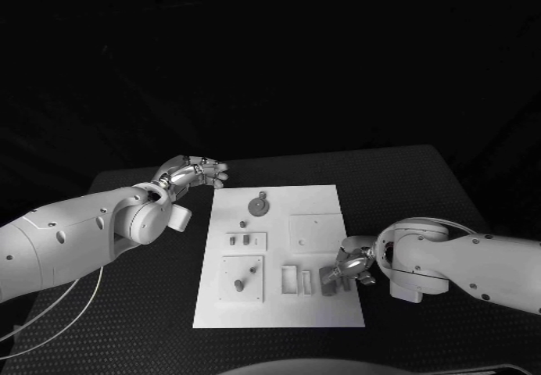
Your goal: Assemble the parts on the task board
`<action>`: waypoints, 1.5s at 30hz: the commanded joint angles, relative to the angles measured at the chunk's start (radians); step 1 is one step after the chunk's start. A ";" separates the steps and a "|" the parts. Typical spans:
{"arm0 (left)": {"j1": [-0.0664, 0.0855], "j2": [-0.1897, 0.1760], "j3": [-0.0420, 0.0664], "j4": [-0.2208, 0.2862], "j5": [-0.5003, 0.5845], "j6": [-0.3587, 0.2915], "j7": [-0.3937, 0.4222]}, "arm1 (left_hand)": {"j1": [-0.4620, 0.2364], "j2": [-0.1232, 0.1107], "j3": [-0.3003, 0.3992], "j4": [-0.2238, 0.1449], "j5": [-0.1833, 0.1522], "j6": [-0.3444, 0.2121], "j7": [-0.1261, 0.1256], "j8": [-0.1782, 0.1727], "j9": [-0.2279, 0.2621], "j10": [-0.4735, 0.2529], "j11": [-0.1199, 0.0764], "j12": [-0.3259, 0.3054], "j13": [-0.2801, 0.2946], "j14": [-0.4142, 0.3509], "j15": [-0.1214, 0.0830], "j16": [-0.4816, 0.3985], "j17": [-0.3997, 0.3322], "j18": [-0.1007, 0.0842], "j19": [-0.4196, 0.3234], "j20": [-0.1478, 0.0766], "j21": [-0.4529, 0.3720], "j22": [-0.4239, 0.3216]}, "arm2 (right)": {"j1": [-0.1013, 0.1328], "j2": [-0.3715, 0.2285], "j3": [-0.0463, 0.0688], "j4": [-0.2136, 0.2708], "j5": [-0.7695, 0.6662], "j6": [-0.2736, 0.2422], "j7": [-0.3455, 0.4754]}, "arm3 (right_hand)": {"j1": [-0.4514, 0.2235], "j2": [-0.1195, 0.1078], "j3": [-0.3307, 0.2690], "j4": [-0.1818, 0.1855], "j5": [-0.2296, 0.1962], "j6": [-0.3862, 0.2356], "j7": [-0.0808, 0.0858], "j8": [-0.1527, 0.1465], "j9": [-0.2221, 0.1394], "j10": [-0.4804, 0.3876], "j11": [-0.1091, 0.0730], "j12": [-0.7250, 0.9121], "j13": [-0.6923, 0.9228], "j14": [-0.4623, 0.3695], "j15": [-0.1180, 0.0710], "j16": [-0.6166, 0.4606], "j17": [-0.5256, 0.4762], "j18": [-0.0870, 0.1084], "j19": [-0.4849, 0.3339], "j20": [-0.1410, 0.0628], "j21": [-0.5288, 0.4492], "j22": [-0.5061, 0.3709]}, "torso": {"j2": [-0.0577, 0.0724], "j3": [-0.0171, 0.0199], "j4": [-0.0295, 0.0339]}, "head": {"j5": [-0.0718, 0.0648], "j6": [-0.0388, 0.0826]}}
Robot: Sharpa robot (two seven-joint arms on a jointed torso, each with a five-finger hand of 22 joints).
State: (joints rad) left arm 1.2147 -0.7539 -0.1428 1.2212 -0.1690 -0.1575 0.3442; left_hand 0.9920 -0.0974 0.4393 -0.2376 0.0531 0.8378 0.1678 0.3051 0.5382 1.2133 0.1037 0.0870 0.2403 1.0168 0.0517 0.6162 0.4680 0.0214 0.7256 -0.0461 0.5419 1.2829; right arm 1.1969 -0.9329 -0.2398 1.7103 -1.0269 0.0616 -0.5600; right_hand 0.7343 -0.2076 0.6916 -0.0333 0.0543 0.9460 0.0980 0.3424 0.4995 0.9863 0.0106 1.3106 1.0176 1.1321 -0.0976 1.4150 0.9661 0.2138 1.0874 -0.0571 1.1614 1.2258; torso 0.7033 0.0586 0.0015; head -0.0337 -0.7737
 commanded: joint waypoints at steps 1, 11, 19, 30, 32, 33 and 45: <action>0.000 -0.002 0.001 0.004 0.006 0.011 0.009 | -0.013 0.001 -0.004 0.002 0.002 0.004 -0.002 0.001 -0.001 -0.004 0.005 -0.005 -0.002 0.000 0.006 -0.006 0.002 0.003 0.002 0.003 -0.005 0.002 | -0.007 0.013 0.000 -0.009 0.019 0.004 0.001 | -0.006 -0.002 0.005 0.001 -0.006 -0.033 0.027 -0.006 -0.001 0.006 0.003 -0.004 0.002 0.004 0.006 -0.006 0.002 0.048 -0.005 -0.005 0.006 -0.001 | 0.001 -0.0002 -0.0011 | 0.004 -0.001; 0.001 -0.004 0.001 0.004 0.006 0.012 0.007 | -0.013 0.001 -0.004 0.003 0.002 0.003 -0.001 0.001 -0.001 -0.004 0.005 -0.005 -0.002 0.000 0.006 -0.007 0.002 0.004 0.002 0.003 -0.006 0.002 | -0.042 0.064 0.000 -0.041 -0.017 -0.029 -0.004 | -0.004 -0.004 0.004 -0.013 -0.006 -0.035 0.028 -0.008 -0.001 0.004 0.005 -0.005 0.005 0.004 0.007 -0.008 0.006 0.048 -0.006 -0.005 0.010 -0.001 | 0.001 -0.0008 0.0012 | 0.006 -0.006; 0.001 -0.006 0.001 0.007 0.006 0.013 0.004 | -0.015 0.002 -0.004 0.003 0.002 0.003 -0.001 0.001 -0.002 -0.004 0.005 -0.006 -0.002 0.000 0.006 -0.008 0.003 0.004 0.002 0.004 -0.006 0.002 | -0.065 0.100 0.000 -0.060 -0.042 -0.094 -0.004 | -0.009 -0.013 0.000 -0.018 -0.006 -0.039 0.030 -0.010 -0.001 0.003 0.006 -0.006 0.007 0.003 0.008 -0.011 0.009 0.048 -0.008 -0.004 0.012 -0.002 | 0.001 -0.0002 0.0016 | 0.009 -0.007; 0.001 -0.008 0.001 0.007 0.006 0.013 0.000 | -0.016 0.001 -0.004 0.004 0.002 0.001 0.001 0.000 -0.002 -0.005 0.006 -0.007 -0.002 0.000 0.006 -0.009 0.004 0.004 0.002 0.004 -0.008 0.003 | -0.065 0.105 0.000 -0.063 -0.039 -0.103 -0.008 | -0.004 -0.012 0.004 -0.023 -0.005 -0.038 0.030 -0.010 0.000 0.004 0.007 -0.007 0.010 0.005 0.009 -0.012 0.012 0.048 -0.007 -0.005 0.014 -0.003 | 0.001 -0.0015 -0.0002 | 0.011 -0.004; 0.001 -0.008 0.001 0.007 0.006 0.013 -0.001 | -0.016 0.001 -0.004 0.003 0.002 0.001 0.001 0.000 -0.002 -0.006 0.006 -0.007 -0.002 0.000 0.006 -0.009 0.004 0.004 0.002 0.004 -0.008 0.003 | -0.065 0.104 0.000 -0.063 -0.039 -0.105 -0.009 | 0.006 -0.005 0.011 -0.031 -0.005 -0.036 0.029 -0.009 0.001 0.004 0.006 -0.006 0.011 0.005 0.009 -0.013 0.014 0.048 -0.007 -0.005 0.015 -0.004 | 0.001 -0.0015 -0.0001 | 0.011 -0.003; 0.001 -0.009 0.001 0.007 0.006 0.013 -0.001 | -0.016 0.001 -0.004 0.003 0.002 0.001 0.001 -0.001 -0.003 -0.006 0.006 -0.007 -0.002 0.000 0.006 -0.009 0.004 0.004 0.002 0.004 -0.008 0.003 | -0.065 0.103 0.000 -0.063 -0.039 -0.107 -0.010 | 0.014 0.002 0.016 -0.037 -0.005 -0.035 0.029 -0.008 0.001 0.004 0.006 -0.006 0.012 0.006 0.008 -0.014 0.015 0.048 -0.007 -0.006 0.016 -0.004 | 0.001 -0.0013 -0.0003 | 0.011 -0.003; 0.001 -0.012 0.001 0.004 0.006 0.013 -0.003 | -0.016 0.001 -0.003 0.003 0.002 0.001 0.002 -0.001 -0.003 -0.006 0.006 -0.007 -0.002 0.000 0.006 -0.010 0.005 0.004 0.002 0.004 -0.008 0.004 | -0.061 0.067 0.001 -0.028 0.079 -0.172 -0.002 | 0.038 0.034 0.063 -0.069 -0.006 -0.013 0.023 0.000 0.006 0.010 0.001 -0.010 0.017 0.010 0.004 -0.021 0.024 0.048 -0.009 -0.002 0.022 -0.008 | 0.000 -0.0005 -0.0017 | 0.015 0.000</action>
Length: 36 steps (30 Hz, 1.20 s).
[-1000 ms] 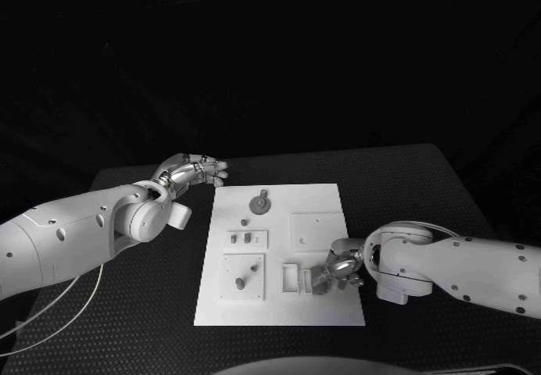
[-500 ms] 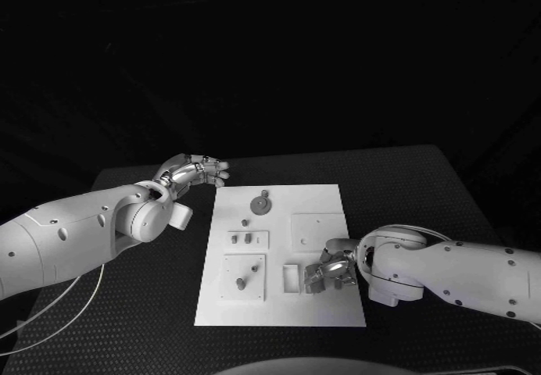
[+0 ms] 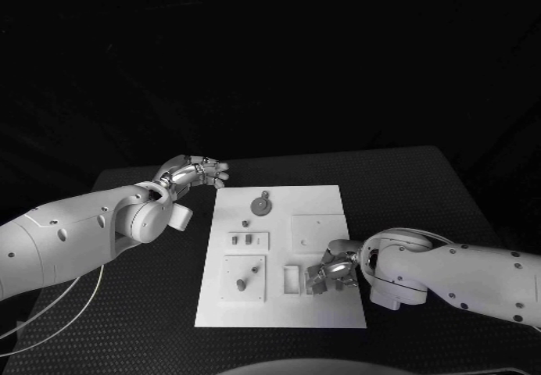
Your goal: Assemble the parts on the task board
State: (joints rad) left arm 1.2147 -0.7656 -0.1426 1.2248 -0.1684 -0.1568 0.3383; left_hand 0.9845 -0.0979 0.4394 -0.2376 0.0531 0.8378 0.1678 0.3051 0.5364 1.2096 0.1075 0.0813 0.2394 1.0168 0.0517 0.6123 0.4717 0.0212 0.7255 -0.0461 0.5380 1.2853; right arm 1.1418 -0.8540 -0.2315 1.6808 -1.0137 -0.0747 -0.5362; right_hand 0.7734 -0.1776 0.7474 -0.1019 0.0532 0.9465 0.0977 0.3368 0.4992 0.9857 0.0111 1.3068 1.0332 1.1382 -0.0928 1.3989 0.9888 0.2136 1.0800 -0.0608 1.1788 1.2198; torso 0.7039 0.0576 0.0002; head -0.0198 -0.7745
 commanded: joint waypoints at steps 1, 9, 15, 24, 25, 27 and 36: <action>0.001 -0.001 0.001 0.000 0.005 0.012 0.003 | -0.009 0.001 -0.003 0.003 0.002 0.001 0.002 -0.001 -0.001 -0.002 0.002 -0.001 -0.001 0.000 0.006 -0.006 0.002 0.004 0.002 0.004 -0.005 0.001 | -0.002 -0.014 -0.007 0.006 0.076 -0.038 -0.024 | -0.005 0.001 0.008 0.001 -0.005 -0.012 0.023 0.006 0.006 0.011 0.000 -0.007 0.002 0.004 -0.001 -0.006 0.002 0.048 -0.001 0.003 0.005 -0.002 | 0.000 0.0005 -0.0003 | 0.001 0.001; 0.001 -0.001 0.001 -0.002 0.005 0.012 0.001 | -0.008 0.001 -0.003 0.003 0.003 0.001 0.002 -0.001 -0.001 -0.002 0.002 -0.002 -0.001 0.000 0.006 -0.007 0.002 0.004 0.002 0.004 -0.005 0.002 | 0.038 -0.037 -0.006 0.035 0.127 -0.049 -0.019 | -0.022 -0.010 0.012 0.003 -0.005 -0.006 0.021 0.007 0.007 0.013 -0.002 -0.010 0.003 0.006 -0.003 -0.009 0.006 0.048 -0.001 0.005 0.008 -0.004 | 0.000 -0.0002 0.0006 | 0.000 0.002; 0.001 0.001 0.001 -0.002 0.005 0.013 0.000 | -0.008 0.000 -0.003 0.003 0.003 0.001 0.003 -0.001 -0.001 -0.002 0.002 -0.002 -0.001 0.000 0.006 -0.007 0.003 0.004 0.002 0.004 -0.005 0.002 | 0.058 -0.040 -0.006 0.043 0.163 -0.041 -0.020 | -0.033 -0.027 0.015 0.008 -0.005 -0.003 0.020 0.007 0.007 0.015 -0.003 -0.011 0.005 0.007 -0.004 -0.012 0.009 0.048 0.000 0.006 0.010 -0.007 | 0.001 -0.0009 0.0008 | 0.001 0.004; 0.001 0.000 0.001 -0.002 0.005 0.013 -0.002 | -0.008 0.000 -0.003 0.002 0.003 0.001 0.003 -0.001 -0.002 -0.003 0.002 -0.002 -0.001 0.000 0.006 -0.008 0.003 0.004 0.001 0.004 -0.006 0.003 | 0.058 -0.032 -0.006 0.040 0.176 -0.039 -0.019 | -0.033 -0.028 0.017 0.009 -0.005 -0.002 0.020 0.007 0.007 0.016 -0.004 -0.012 0.005 0.008 -0.005 -0.012 0.010 0.048 0.001 0.006 0.011 -0.007 | 0.001 0.0002 0.0006 | 0.006 0.005; 0.001 -0.001 0.001 -0.002 0.005 0.012 -0.003 | -0.008 0.000 -0.003 0.002 0.003 0.001 0.003 -0.001 -0.002 -0.003 0.002 -0.002 -0.001 0.000 0.006 -0.008 0.003 0.004 0.001 0.004 -0.006 0.003 | 0.058 -0.030 -0.006 0.039 0.179 -0.038 -0.019 | -0.033 -0.028 0.017 0.009 -0.005 -0.002 0.020 0.007 0.007 0.016 -0.004 -0.012 0.005 0.008 -0.005 -0.012 0.010 0.048 0.001 0.006 0.011 -0.007 | 0.001 0.0000 0.0006 | 0.007 0.005; 0.001 -0.001 0.001 -0.002 0.005 0.012 -0.003 | -0.008 -0.001 -0.002 0.002 0.003 0.001 0.003 -0.001 -0.002 -0.003 0.002 -0.002 -0.001 0.000 0.006 -0.008 0.004 0.004 0.001 0.004 -0.006 0.003 | 0.058 -0.025 -0.006 0.035 0.178 -0.041 -0.022 | -0.033 -0.028 0.018 0.009 -0.005 -0.001 0.019 0.007 0.007 0.016 -0.004 -0.012 0.006 0.008 -0.005 -0.012 0.011 0.048 0.001 0.005 0.011 -0.007 | 0.001 -0.0010 0.0001 | 0.007 0.005; 0.001 0.000 0.001 -0.001 0.005 0.012 -0.005 | -0.008 -0.001 -0.002 0.002 0.003 0.001 0.003 -0.001 -0.002 -0.003 0.003 -0.003 -0.001 0.000 0.006 -0.009 0.004 0.004 0.001 0.004 -0.006 0.003 | 0.056 0.018 -0.007 0.016 0.189 -0.052 -0.036 | -0.035 -0.025 0.021 0.009 -0.005 0.006 0.017 0.010 0.009 0.018 -0.006 -0.012 0.007 0.009 -0.006 -0.013 0.013 0.048 0.001 0.005 0.013 -0.008 | 0.001 0.0002 0.0013 | 0.011 0.006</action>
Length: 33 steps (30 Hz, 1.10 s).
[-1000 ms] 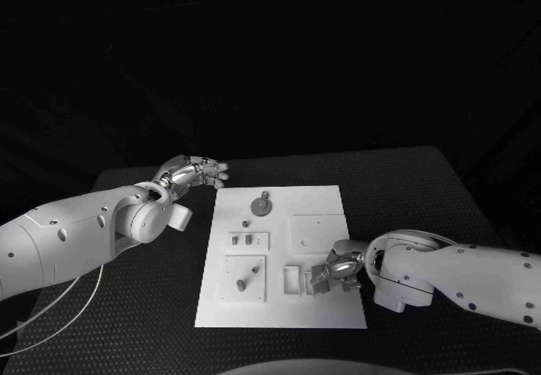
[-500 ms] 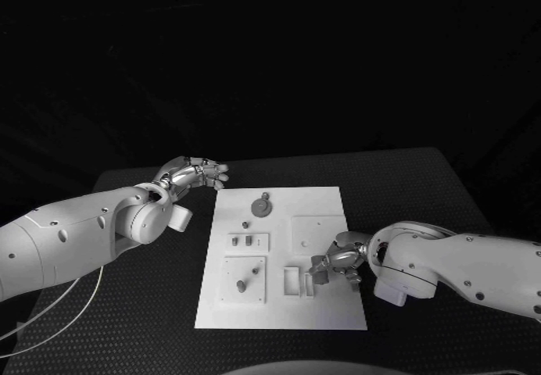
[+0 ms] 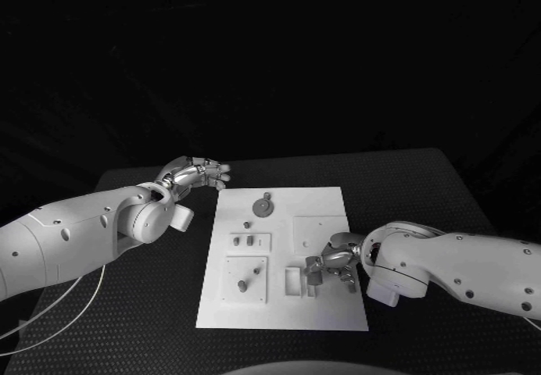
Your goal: Assemble the parts on the task board
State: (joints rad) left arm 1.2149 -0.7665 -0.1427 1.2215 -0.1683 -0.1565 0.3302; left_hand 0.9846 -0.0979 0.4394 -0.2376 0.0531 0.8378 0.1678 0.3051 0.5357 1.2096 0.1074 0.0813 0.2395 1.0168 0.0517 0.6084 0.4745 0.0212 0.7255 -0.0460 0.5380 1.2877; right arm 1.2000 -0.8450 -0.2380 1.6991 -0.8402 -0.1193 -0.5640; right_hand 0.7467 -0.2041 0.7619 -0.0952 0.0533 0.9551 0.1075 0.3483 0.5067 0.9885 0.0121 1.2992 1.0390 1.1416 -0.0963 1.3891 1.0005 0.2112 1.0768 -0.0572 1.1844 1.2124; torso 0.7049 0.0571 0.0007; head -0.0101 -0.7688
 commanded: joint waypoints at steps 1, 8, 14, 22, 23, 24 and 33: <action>0.001 0.001 0.001 0.003 0.005 0.012 0.003 | -0.008 -0.001 -0.002 0.002 0.003 0.001 0.003 -0.001 -0.001 -0.003 0.003 -0.003 -0.001 0.000 0.006 -0.005 0.001 0.004 0.001 0.004 -0.006 0.001 | -0.003 0.014 -0.001 -0.003 0.017 -0.007 -0.010 | -0.008 0.003 0.006 0.003 -0.005 -0.001 0.007 -0.001 0.001 0.015 -0.007 -0.005 0.001 0.006 -0.003 -0.003 0.002 0.051 0.004 0.002 0.007 -0.001 | 0.000 0.0005 0.0010 | 0.003 0.001; 0.001 0.004 0.001 0.004 0.005 0.012 0.003 | -0.009 -0.001 -0.002 0.003 0.003 0.001 0.004 -0.001 -0.001 -0.002 0.003 -0.003 -0.001 0.000 0.006 -0.005 0.002 0.004 0.001 0.004 -0.007 0.001 | -0.008 0.052 -0.002 -0.017 0.011 -0.003 -0.024 | -0.013 0.003 0.004 0.002 -0.005 0.005 0.005 0.002 0.002 0.016 -0.008 -0.006 0.002 0.007 -0.004 -0.004 0.004 0.051 0.004 0.002 0.009 -0.002 | 0.000 0.0014 0.0007 | 0.007 -0.001; 0.001 0.004 0.001 0.004 0.005 0.012 0.002 | -0.009 -0.001 -0.002 0.003 0.003 0.001 0.004 -0.001 -0.001 -0.002 0.003 -0.003 -0.001 0.000 0.006 -0.006 0.002 0.004 0.001 0.004 -0.007 0.002 | -0.018 0.071 -0.003 -0.024 -0.006 0.001 -0.032 | -0.024 0.003 0.000 0.004 -0.005 0.013 0.003 0.005 0.004 0.017 -0.011 -0.007 0.004 0.008 -0.006 -0.006 0.006 0.051 0.003 0.003 0.011 -0.003 | 0.001 0.0010 0.0008 | 0.008 -0.003; 0.001 0.004 0.001 0.005 0.005 0.013 0.001 | -0.010 -0.002 -0.002 0.004 0.003 0.001 0.004 -0.001 -0.001 -0.002 0.003 -0.003 -0.001 0.000 0.006 -0.006 0.003 0.004 0.001 0.005 -0.007 0.002 | -0.022 0.079 -0.004 -0.030 -0.035 0.008 -0.038 | -0.033 0.004 -0.002 0.006 -0.005 0.018 0.001 0.006 0.004 0.019 -0.013 -0.009 0.004 0.008 -0.007 -0.008 0.008 0.051 0.002 0.004 0.012 -0.004 | 0.001 0.0011 0.0005 | 0.011 -0.005; 0.001 0.003 0.001 0.005 0.005 0.014 0.001 | -0.010 -0.002 -0.002 0.004 0.003 0.001 0.004 -0.001 -0.001 -0.002 0.003 -0.003 -0.001 0.000 0.006 -0.006 0.003 0.004 0.001 0.005 -0.007 0.002 | -0.022 0.080 -0.004 -0.031 -0.035 0.009 -0.039 | -0.034 0.004 -0.002 0.007 -0.005 0.019 0.001 0.006 0.004 0.019 -0.013 -0.009 0.004 0.008 -0.008 -0.008 0.008 0.051 0.002 0.004 0.012 -0.004 | 0.001 0.0008 0.0006 | 0.011 -0.006; 0.001 0.003 0.001 0.005 0.005 0.013 0.001 | -0.010 -0.002 -0.002 0.004 0.003 0.001 0.004 -0.001 -0.001 -0.002 0.003 -0.003 -0.001 0.000 0.007 -0.006 0.003 0.004 0.001 0.005 -0.008 0.002 | -0.023 0.081 -0.004 -0.032 -0.036 0.009 -0.039 | -0.034 0.004 -0.003 0.007 -0.005 0.019 0.001 0.006 0.004 0.019 -0.013 -0.009 0.004 0.008 -0.008 -0.008 0.008 0.051 0.002 0.004 0.013 -0.004 | 0.001 0.0007 0.0004 | 0.011 -0.006; 0.001 0.003 0.001 0.006 0.005 0.014 -0.001 | -0.012 -0.001 -0.002 0.005 0.003 0.001 0.004 -0.001 -0.002 -0.003 0.003 -0.003 -0.001 0.000 0.007 -0.008 0.004 0.004 0.001 0.005 -0.008 0.003 | -0.030 0.095 -0.005 -0.042 -0.036 0.003 -0.038 | -0.040 0.003 -0.004 0.008 -0.005 0.020 0.000 0.006 0.004 0.019 -0.014 -0.011 0.005 0.009 -0.008 -0.010 0.009 0.051 0.001 0.004 0.013 -0.005 | 0.001 0.0011 0.0012 | 0.014 -0.010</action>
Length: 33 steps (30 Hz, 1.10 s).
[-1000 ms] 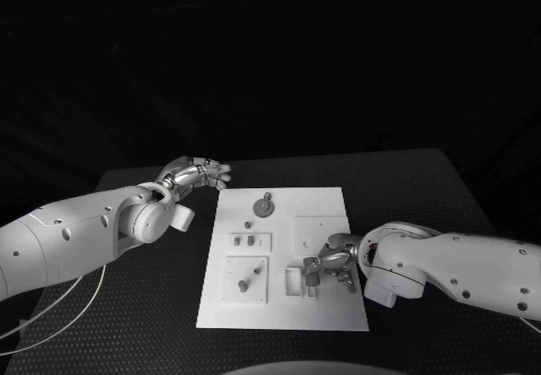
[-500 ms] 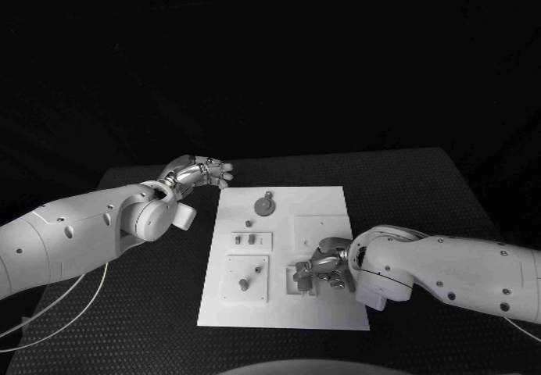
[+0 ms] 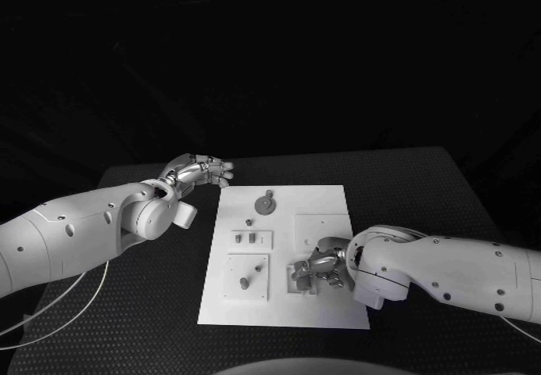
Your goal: Assemble the parts on the task board
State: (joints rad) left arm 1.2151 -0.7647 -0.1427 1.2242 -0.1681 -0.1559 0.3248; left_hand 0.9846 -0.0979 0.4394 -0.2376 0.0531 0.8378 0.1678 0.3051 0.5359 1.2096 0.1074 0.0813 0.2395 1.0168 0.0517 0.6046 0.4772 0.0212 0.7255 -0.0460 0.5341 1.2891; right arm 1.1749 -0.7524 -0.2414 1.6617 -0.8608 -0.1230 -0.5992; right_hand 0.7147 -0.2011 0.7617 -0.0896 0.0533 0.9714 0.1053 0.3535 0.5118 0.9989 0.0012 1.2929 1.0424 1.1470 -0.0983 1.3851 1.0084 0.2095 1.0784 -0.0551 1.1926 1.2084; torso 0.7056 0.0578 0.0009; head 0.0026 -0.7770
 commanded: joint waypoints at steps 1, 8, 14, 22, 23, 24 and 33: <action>0.001 0.001 0.001 0.004 0.005 0.013 0.005 | -0.012 -0.001 -0.002 0.005 0.003 0.001 0.004 -0.001 -0.002 -0.003 0.003 -0.003 -0.001 0.000 0.007 -0.004 0.001 0.004 0.001 0.005 -0.005 0.001 | -0.005 0.003 -0.001 -0.006 -0.016 0.007 -0.002 | -0.008 0.000 -0.004 0.003 -0.005 0.004 0.002 0.000 -0.001 0.009 -0.003 -0.005 0.001 0.003 -0.006 -0.006 0.001 0.052 -0.001 0.002 0.005 -0.001 | 0.000 0.0004 0.0010 | 0.002 -0.002; 0.001 0.001 0.001 0.004 0.005 0.013 0.003 | -0.012 -0.002 -0.002 0.006 0.003 0.001 0.004 -0.002 -0.002 -0.003 0.003 -0.004 -0.002 -0.001 0.007 -0.005 0.001 0.004 0.001 0.005 -0.005 0.002 | -0.011 0.013 -0.002 -0.012 -0.020 0.016 -0.003 | -0.012 -0.004 -0.004 0.004 -0.005 0.003 0.002 -0.001 -0.002 0.008 -0.003 -0.007 0.001 0.003 -0.007 -0.008 0.002 0.052 -0.002 0.003 0.005 -0.002 | 0.001 -0.0007 0.0005 | 0.004 -0.006; 0.001 -0.001 0.001 0.005 0.005 0.012 0.003 | -0.012 -0.002 -0.001 0.006 0.003 0.000 0.004 -0.002 -0.002 -0.003 0.003 -0.004 -0.002 -0.001 0.007 -0.006 0.002 0.004 0.000 0.005 -0.006 0.002 | -0.014 0.015 -0.002 -0.016 -0.021 0.025 -0.005 | -0.014 -0.003 -0.004 0.005 -0.005 0.003 0.002 -0.001 -0.002 0.008 -0.003 -0.008 0.001 0.002 -0.007 -0.009 0.003 0.052 -0.002 0.003 0.005 -0.002 | 0.000 -0.0001 0.0003 | 0.007 -0.008; 0.001 -0.001 0.001 0.005 0.005 0.011 0.003 | -0.012 -0.003 -0.001 0.006 0.003 0.000 0.004 -0.002 -0.002 -0.003 0.003 -0.004 -0.002 -0.001 0.007 -0.006 0.002 0.004 0.000 0.005 -0.006 0.003 | -0.017 0.019 -0.003 -0.019 -0.028 0.037 -0.006 | -0.025 0.001 -0.005 0.009 -0.005 0.001 0.003 -0.004 -0.003 0.006 -0.003 -0.011 0.002 0.000 -0.006 -0.012 0.004 0.052 -0.005 0.003 0.006 -0.004 | 0.000 0.0005 -0.0010 | 0.008 -0.010; 0.001 -0.001 0.001 0.005 0.005 0.011 0.003 | -0.012 -0.003 -0.001 0.006 0.003 0.000 0.004 -0.002 -0.002 -0.003 0.003 -0.004 -0.002 -0.002 0.008 -0.006 0.002 0.004 0.000 0.005 -0.006 0.003 | -0.017 0.019 -0.003 -0.019 -0.028 0.036 -0.006 | -0.025 0.001 -0.005 0.009 -0.005 0.001 0.003 -0.004 -0.003 0.006 -0.002 -0.011 0.002 0.000 -0.006 -0.012 0.004 0.052 -0.005 0.003 0.006 -0.004 | 0.000 0.0005 -0.0010 | 0.008 -0.010; 0.001 -0.002 0.001 0.005 0.005 0.011 0.003 | -0.012 -0.003 -0.001 0.006 0.003 0.000 0.004 -0.002 -0.002 -0.003 0.003 -0.004 -0.002 -0.002 0.008 -0.006 0.002 0.004 0.000 0.005 -0.006 0.003 | -0.018 0.018 -0.003 -0.019 -0.028 0.034 -0.006 | -0.025 0.001 -0.005 0.009 -0.005 0.001 0.003 -0.004 -0.003 0.006 -0.002 -0.012 0.002 0.000 -0.006 -0.012 0.004 0.052 -0.005 0.003 0.006 -0.004 | 0.000 0.0007 -0.0008 | 0.008 -0.010; 0.001 -0.003 0.001 0.005 0.005 0.010 0.003 | -0.012 -0.003 0.000 0.006 0.003 0.000 0.005 -0.002 -0.002 -0.003 0.003 -0.004 -0.002 -0.002 0.008 -0.007 0.003 0.004 -0.001 0.006 -0.007 0.003 | -0.018 0.018 -0.003 -0.018 -0.028 0.038 -0.003 | -0.030 -0.015 -0.006 0.007 -0.005 -0.001 0.004 -0.007 -0.004 0.003 -0.001 -0.015 0.004 -0.002 -0.005 -0.016 0.007 0.052 -0.009 0.004 0.006 -0.005 | 0.000 0.0006 -0.0008 | 0.011 -0.010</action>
State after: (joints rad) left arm 1.2153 -0.7679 -0.1427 1.2269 -0.1681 -0.1559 0.3214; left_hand 0.9806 -0.1019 0.4394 -0.2376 0.0531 0.8378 0.1678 0.3051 0.5351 1.2096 0.1074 0.0813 0.2395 1.0168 0.0517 0.6007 0.4790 0.0211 0.7255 -0.0460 0.5302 1.2908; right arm 1.1670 -0.7364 -0.2374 1.6462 -0.8809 -0.1133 -0.5936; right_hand 0.6863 -0.2114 0.7562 -0.0841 0.0533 0.9770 0.0996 0.3562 0.5111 1.0043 -0.0039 1.2843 1.0451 1.1477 -0.0976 1.3729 1.0145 0.2094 1.0770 -0.0499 1.1925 1.2044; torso 0.7053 0.0582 0.0001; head 0.0126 -0.7870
